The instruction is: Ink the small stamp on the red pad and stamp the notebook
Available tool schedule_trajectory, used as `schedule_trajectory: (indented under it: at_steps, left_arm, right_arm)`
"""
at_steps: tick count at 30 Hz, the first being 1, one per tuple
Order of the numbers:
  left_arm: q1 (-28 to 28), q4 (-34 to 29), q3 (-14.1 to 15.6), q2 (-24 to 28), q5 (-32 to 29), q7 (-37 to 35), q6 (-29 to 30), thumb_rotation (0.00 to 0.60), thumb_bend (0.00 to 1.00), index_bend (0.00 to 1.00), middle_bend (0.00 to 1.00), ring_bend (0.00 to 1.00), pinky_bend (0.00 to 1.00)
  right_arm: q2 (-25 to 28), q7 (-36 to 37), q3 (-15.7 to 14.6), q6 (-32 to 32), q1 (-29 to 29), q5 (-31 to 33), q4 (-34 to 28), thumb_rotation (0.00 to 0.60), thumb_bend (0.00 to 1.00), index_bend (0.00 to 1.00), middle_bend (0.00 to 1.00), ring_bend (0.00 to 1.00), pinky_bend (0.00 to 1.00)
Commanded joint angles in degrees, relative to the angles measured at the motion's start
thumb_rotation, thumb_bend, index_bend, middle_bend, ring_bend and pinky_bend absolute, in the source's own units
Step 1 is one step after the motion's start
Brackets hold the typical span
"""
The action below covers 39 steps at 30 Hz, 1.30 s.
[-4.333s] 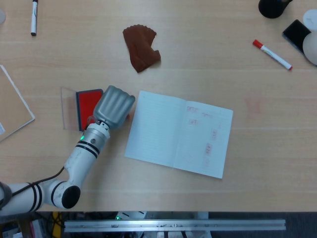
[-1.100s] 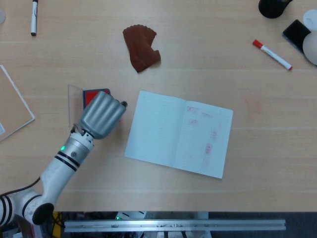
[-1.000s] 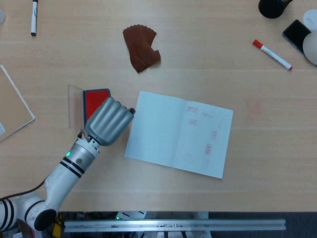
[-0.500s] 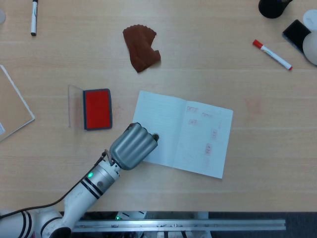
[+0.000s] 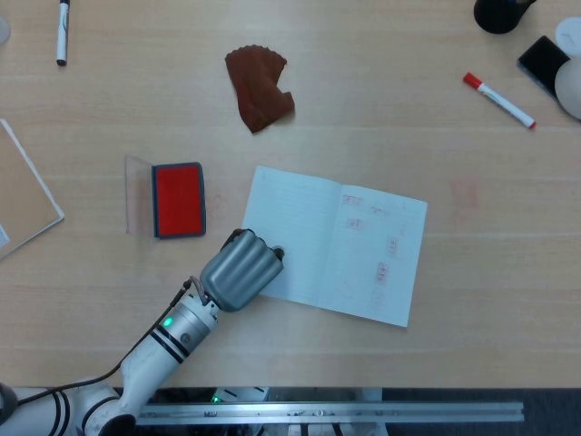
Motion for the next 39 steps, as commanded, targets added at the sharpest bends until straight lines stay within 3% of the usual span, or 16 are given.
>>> schedule_trajectory:
  at_steps: [1,14,31,39]
  left_arm:
    - [0.28,0.75,-0.05,-0.45,0.47,-0.32,-0.01,0.6,0.27,0.59,0.96,0.98,1.0]
    - [1.04,4.08,-0.25,-1.88,1.0,-1.73,-1.29,0.6,0.27,0.6,0.96,0.98,1.0]
    - [1.03,2.22,-1.27,-0.98,-0.11,-1.57,-3.61,0.6,0.27,0.6,0.96,0.98,1.0]
    - [0.21,-2.63,-4.0,1.92,1.14,-0.93,-1.22,0.6,0.27,0.59,0.96,0.98,1.0]
  right_arm:
    - [0.07,-0.09,0.02,0.05,-0.05,0.03,-0.12,0.6,0.3,0.15,0.28,0.18,0.22]
    - [0.27,-0.3,0.04,0.31,-0.31,0.04,-0.48,0.6,0.3,0.15,0.28,0.18,0.22]
    - [0.06,0.56,0.05,0.87,-0.95,0.2,0.33,0.6,0.3,0.15,0.28,0.18,0.22]
    - [-0.43,1.26,0.07,1.02,-1.02,-0.02,0.88,0.6,0.3,0.15,0.28,0.18,0.22]
